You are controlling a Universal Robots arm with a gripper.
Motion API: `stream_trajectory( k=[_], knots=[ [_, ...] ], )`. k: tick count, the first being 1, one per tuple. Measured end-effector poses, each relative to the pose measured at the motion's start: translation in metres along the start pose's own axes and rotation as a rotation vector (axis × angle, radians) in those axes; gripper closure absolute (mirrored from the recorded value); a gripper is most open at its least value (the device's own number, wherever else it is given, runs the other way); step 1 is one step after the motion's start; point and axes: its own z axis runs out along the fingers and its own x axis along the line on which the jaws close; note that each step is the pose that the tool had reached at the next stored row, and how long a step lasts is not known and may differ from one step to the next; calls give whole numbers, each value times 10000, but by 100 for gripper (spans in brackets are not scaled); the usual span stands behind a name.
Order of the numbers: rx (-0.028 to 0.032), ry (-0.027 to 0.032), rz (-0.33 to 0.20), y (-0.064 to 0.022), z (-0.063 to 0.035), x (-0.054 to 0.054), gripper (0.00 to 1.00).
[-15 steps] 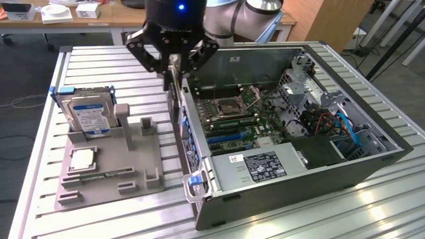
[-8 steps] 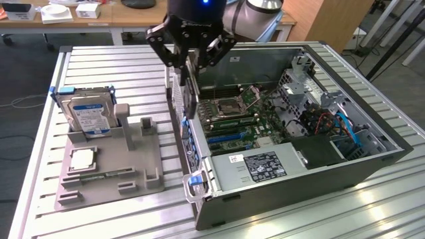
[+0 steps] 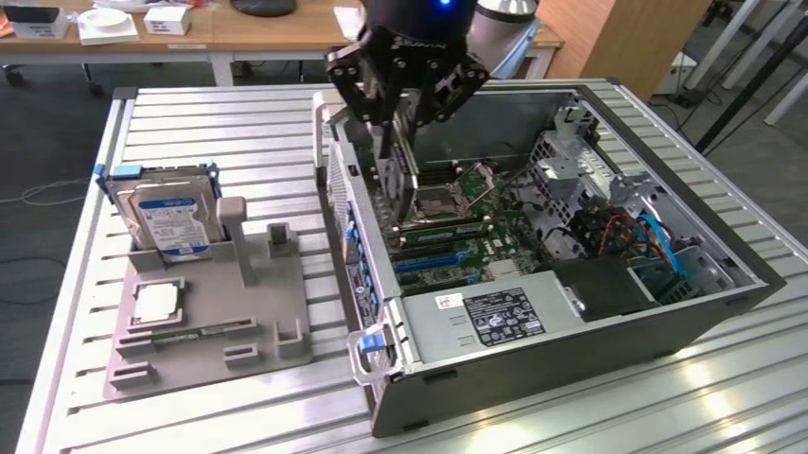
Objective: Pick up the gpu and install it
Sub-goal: 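Pick up the gpu and move the gpu toward the slot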
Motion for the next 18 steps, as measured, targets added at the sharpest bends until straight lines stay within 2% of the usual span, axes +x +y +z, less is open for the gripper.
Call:
stream_trajectory(
  k=[7,15,18],
  knots=[
    [1,10,-2,12,-10,-287,73],
    [1,10,-2,52,-10,-502,73],
    [0,10,-1,55,-8,-518,73]
  ],
)
